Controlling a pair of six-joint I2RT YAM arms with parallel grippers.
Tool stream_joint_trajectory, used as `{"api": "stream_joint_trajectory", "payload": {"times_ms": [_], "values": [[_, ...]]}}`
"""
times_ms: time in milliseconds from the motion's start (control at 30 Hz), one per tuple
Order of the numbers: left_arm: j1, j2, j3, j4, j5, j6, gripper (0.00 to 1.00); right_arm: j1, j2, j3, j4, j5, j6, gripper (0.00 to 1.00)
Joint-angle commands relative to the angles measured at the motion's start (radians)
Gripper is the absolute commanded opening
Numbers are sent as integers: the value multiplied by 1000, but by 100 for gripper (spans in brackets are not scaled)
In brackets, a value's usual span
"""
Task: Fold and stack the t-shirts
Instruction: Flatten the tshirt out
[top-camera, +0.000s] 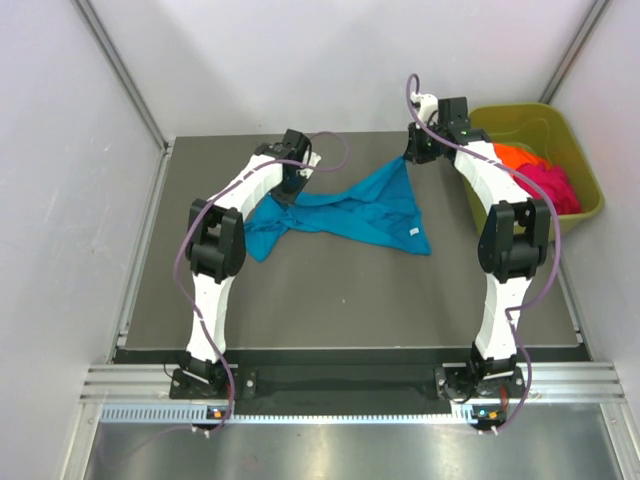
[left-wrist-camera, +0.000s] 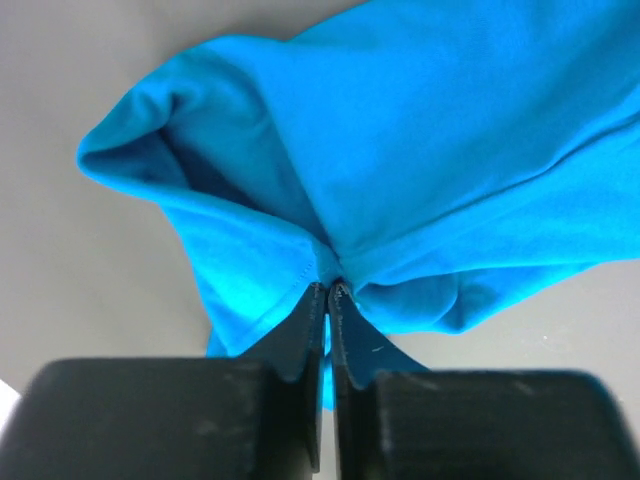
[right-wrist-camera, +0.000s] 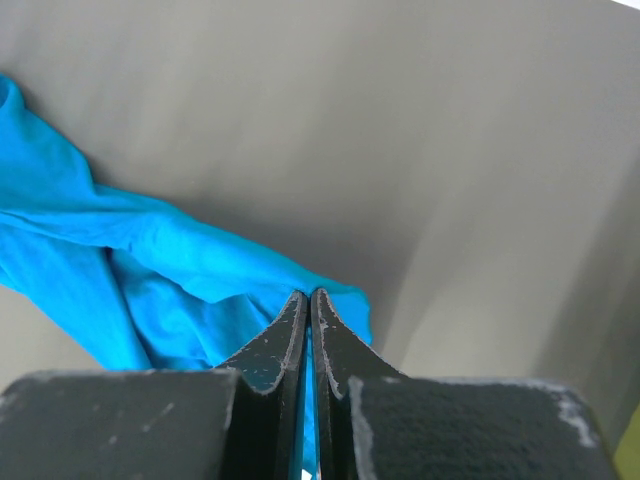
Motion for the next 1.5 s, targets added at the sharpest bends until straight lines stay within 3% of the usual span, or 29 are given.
{"api": "stream_joint_trajectory", "payload": {"times_ms": [0, 300, 667, 867, 1133, 1300, 1467], "values": [[5, 5, 49, 8, 24, -13, 0, 0, -34, -3, 29, 11, -9, 0], [14, -143, 74, 32, -46, 39, 0, -2, -120, 9, 26, 50, -19, 0], [46, -381, 49, 92, -114, 176, 0, -25, -368, 3, -22, 102, -85, 0], [60, -541, -60, 181, -134, 213, 0, -60, -482, -55, -35, 94, -68, 0], [60, -742, -89, 34, 21, 200, 0, -85, -773, -234, -92, -18, -31, 0], [60, -884, -40, 0, 84, 208, 0, -85, -943, -241, -166, -56, -29, 0], [60, -992, -55, 63, 138, 222, 0, -85, -1082, -241, -62, 13, -10, 0]]}}
